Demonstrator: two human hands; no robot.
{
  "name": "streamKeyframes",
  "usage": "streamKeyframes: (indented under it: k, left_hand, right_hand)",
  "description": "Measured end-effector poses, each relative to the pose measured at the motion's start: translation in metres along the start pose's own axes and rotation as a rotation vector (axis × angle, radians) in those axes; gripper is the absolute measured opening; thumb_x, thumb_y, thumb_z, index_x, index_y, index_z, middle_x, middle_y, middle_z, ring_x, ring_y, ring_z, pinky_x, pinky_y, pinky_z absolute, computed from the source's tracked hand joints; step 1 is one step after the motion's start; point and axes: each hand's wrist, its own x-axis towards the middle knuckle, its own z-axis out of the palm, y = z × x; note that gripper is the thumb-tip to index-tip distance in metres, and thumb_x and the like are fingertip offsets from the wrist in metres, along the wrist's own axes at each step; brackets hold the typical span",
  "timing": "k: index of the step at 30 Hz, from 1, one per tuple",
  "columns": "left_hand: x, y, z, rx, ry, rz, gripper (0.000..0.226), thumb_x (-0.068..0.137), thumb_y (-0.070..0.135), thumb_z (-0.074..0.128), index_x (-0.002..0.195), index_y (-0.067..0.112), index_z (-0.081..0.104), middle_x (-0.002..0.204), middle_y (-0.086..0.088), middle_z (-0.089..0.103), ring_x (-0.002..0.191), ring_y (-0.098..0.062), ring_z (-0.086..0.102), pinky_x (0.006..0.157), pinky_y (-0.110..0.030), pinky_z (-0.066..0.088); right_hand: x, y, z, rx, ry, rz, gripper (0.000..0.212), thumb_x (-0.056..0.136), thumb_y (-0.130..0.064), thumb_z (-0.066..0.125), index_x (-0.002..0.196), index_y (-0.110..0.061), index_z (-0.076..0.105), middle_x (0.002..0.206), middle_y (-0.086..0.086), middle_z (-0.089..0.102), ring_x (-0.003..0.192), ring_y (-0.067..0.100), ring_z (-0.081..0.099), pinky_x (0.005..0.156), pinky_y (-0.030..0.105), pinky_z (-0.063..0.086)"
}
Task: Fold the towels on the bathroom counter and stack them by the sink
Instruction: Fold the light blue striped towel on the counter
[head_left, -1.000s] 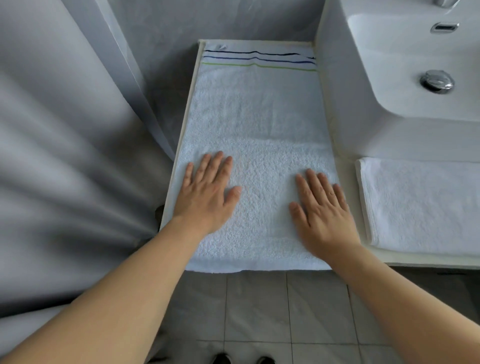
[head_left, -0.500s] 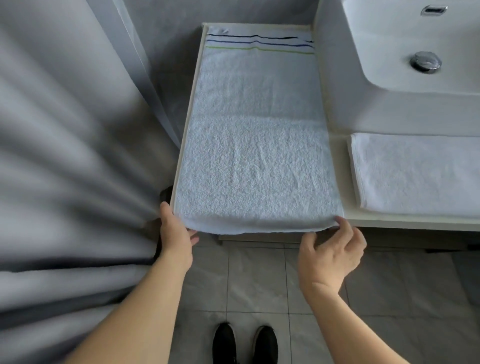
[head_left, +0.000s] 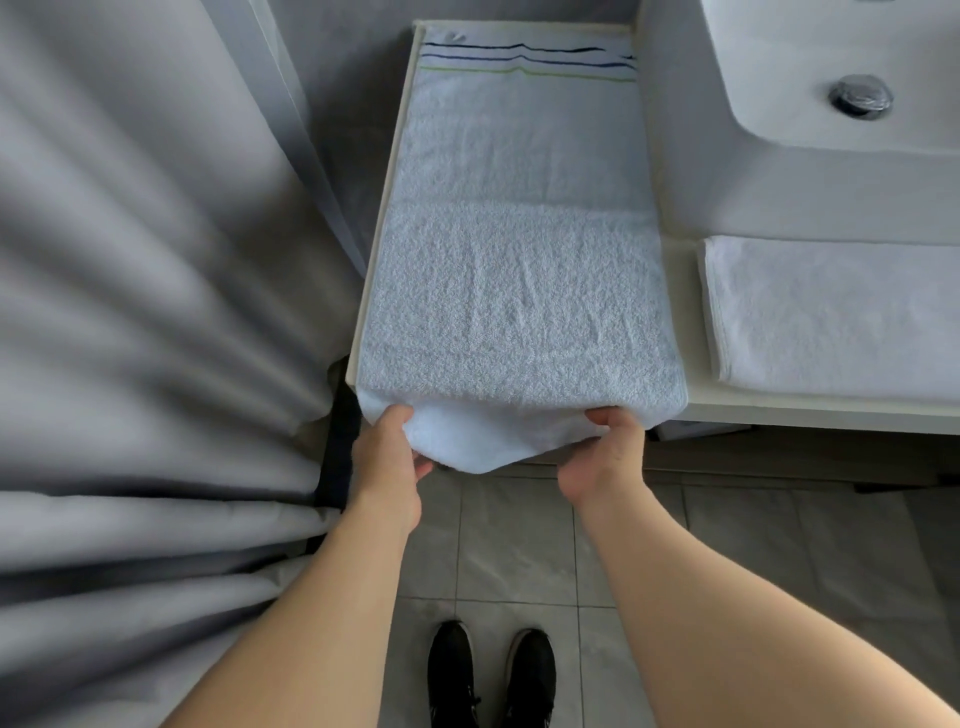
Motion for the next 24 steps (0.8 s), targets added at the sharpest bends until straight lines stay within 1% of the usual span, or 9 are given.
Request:
streamKeyframes:
  k: [3,6,8,11,13,15,18,20,24]
  left_hand:
    - [-0.003,0.004,-0.004,-0.052,0.026,0.100,0.014,0.083,0.017,0.063,0.094,0.022,0.069,0.096,0.003,0.072,0.092,-0.017,0.067,0.076,-0.029,0.054]
    - [-0.006,0.008,-0.007,-0.047,-0.022,0.148,0.015,0.081,0.013,0.065,0.090,0.023,0.071,0.090,0.005,0.074,0.091,-0.018,0.068,0.080,-0.033,0.053]
    - [-0.007,0.010,-0.008,-0.016,-0.056,0.158,0.020,0.082,0.013,0.065,0.099,0.023,0.070,0.099,0.002,0.075,0.097,-0.020,0.069,0.084,-0.037,0.055]
    - [-0.007,0.008,-0.012,0.067,-0.131,0.114,0.028,0.085,0.018,0.063,0.112,0.026,0.062,0.111,0.002,0.071,0.102,-0.020,0.068,0.088,-0.044,0.056]
    - [-0.010,0.007,-0.015,0.156,-0.139,0.070,0.031,0.085,0.017,0.058,0.116,0.024,0.059,0.111,0.001,0.070,0.101,-0.021,0.067,0.081,-0.040,0.056]
    - [-0.013,0.008,-0.018,0.233,-0.063,0.021,0.031,0.086,0.011,0.051,0.116,0.017,0.056,0.109,-0.005,0.067,0.100,-0.027,0.065,0.079,-0.041,0.054]
    - [-0.021,0.015,-0.020,0.350,0.052,0.011,0.026,0.088,0.008,0.046,0.114,0.011,0.049,0.112,-0.014,0.061,0.100,-0.034,0.062,0.082,-0.046,0.054]
    - [-0.026,0.026,-0.019,0.416,0.100,0.071,0.027,0.089,0.009,0.049,0.115,0.010,0.042,0.113,-0.015,0.057,0.093,-0.033,0.060,0.067,-0.040,0.054]
    - [-0.031,0.065,-0.006,0.371,0.110,0.084,0.038,0.086,0.010,0.058,0.120,0.013,0.044,0.115,-0.015,0.055,0.079,-0.024,0.052,0.038,-0.021,0.036]
  right_hand:
    - [0.001,0.000,-0.009,-0.079,0.012,-0.070,0.064,0.072,-0.016,0.059,0.133,-0.031,0.052,0.131,-0.004,0.058,0.121,0.018,0.050,0.094,0.033,0.034]
    - [0.006,0.000,-0.024,-0.095,-0.041,-0.033,0.061,0.075,-0.019,0.069,0.133,-0.027,0.052,0.127,0.004,0.062,0.115,0.028,0.059,0.098,0.045,0.048]
    - [0.004,-0.001,-0.031,-0.105,-0.084,0.030,0.055,0.077,-0.015,0.071,0.129,-0.021,0.053,0.121,0.009,0.065,0.107,0.033,0.064,0.087,0.046,0.054]
    - [-0.002,-0.001,-0.039,-0.170,-0.067,0.118,0.040,0.075,-0.013,0.075,0.112,-0.013,0.060,0.102,0.011,0.073,0.090,0.030,0.072,0.070,0.039,0.060]
    - [-0.010,-0.004,-0.043,-0.191,-0.037,0.158,0.034,0.074,-0.013,0.077,0.103,-0.012,0.059,0.090,0.009,0.073,0.075,0.026,0.072,0.053,0.032,0.057]
    - [-0.019,-0.008,-0.045,-0.222,-0.013,0.187,0.028,0.077,-0.012,0.073,0.100,-0.011,0.056,0.083,0.007,0.067,0.064,0.021,0.064,0.038,0.021,0.042]
    - [-0.035,-0.019,-0.043,-0.314,0.072,0.191,0.020,0.080,-0.008,0.069,0.092,-0.012,0.052,0.081,0.005,0.059,0.062,0.018,0.056,0.035,0.017,0.034]
    - [-0.047,-0.030,-0.036,-0.361,0.140,0.169,0.021,0.080,-0.012,0.070,0.086,-0.013,0.051,0.081,0.004,0.055,0.062,0.016,0.054,0.035,0.017,0.035]
    - [-0.064,-0.056,-0.008,-0.321,0.239,0.076,0.019,0.081,-0.017,0.069,0.087,-0.012,0.052,0.083,0.004,0.049,0.062,0.017,0.049,0.040,0.023,0.034]
